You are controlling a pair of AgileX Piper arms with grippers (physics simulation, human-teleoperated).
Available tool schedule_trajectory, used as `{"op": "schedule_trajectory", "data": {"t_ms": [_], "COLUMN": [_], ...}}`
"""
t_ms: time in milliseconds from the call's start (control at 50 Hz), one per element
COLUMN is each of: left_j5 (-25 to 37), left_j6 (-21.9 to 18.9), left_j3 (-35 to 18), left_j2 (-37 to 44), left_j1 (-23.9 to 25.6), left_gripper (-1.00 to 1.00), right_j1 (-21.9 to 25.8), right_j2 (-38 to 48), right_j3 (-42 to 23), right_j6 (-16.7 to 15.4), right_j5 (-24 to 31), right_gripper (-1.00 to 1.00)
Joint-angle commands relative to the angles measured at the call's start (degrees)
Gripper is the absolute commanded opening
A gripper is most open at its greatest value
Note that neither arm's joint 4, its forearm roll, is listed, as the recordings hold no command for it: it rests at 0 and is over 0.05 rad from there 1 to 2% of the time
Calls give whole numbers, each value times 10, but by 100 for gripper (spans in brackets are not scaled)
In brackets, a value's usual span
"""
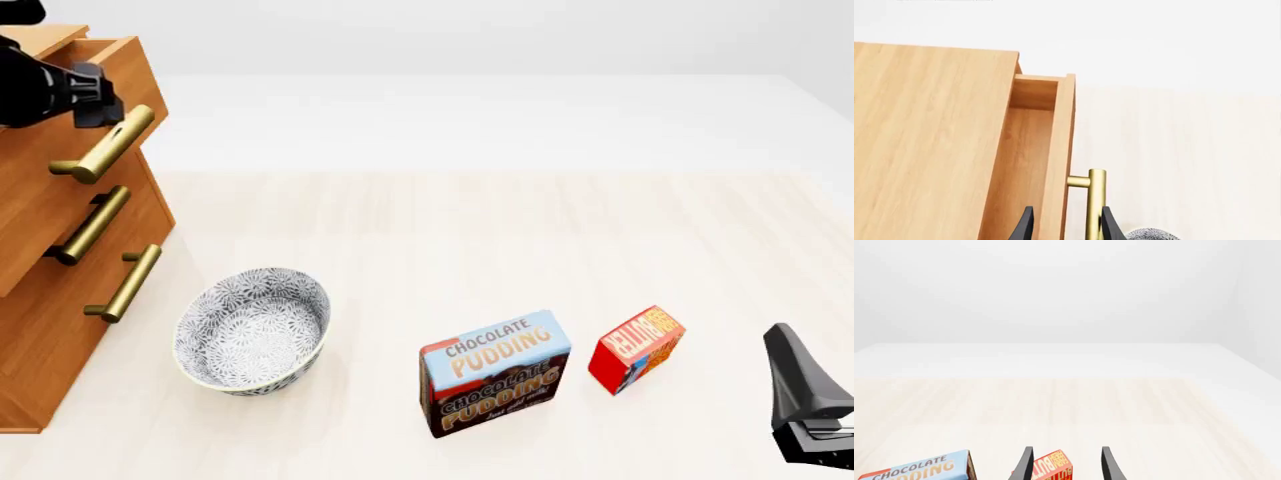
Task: Put the butter at the back in the top drawer of the cabinet and close it.
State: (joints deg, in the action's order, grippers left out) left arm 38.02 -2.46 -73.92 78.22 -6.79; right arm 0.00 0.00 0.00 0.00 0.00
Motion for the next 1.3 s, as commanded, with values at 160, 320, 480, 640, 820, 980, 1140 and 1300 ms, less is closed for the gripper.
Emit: {"op": "schedule_trajectory", "data": {"t_ms": [160,320,480,640,820,980,1140,1300], "left_j5": [0,0,-3,-5,-5,-7,-5,-2], "left_j6": [-2,-3,-3,-4,-4,-5,-4,-3], "left_j3": [-2,-3,1,4,5,8,6,-1], "left_j2": [3,4,6,9,10,11,10,15], "left_j1": [4,8,12,16,19,23,30,38], "left_gripper": [100,100,100,100,100,100,100,100], "right_j1": [0,0,0,0,0,0,0,0], "right_j2": [0,0,0,0,0,0,0,0], "right_j3": [0,0,0,0,0,0,0,0], "right_j6": [0,0,0,0,0,0,0,0], "right_j5": [0,0,0,0,0,0,0,0], "right_gripper": [100,100,100,100,100,100,100,100]}}
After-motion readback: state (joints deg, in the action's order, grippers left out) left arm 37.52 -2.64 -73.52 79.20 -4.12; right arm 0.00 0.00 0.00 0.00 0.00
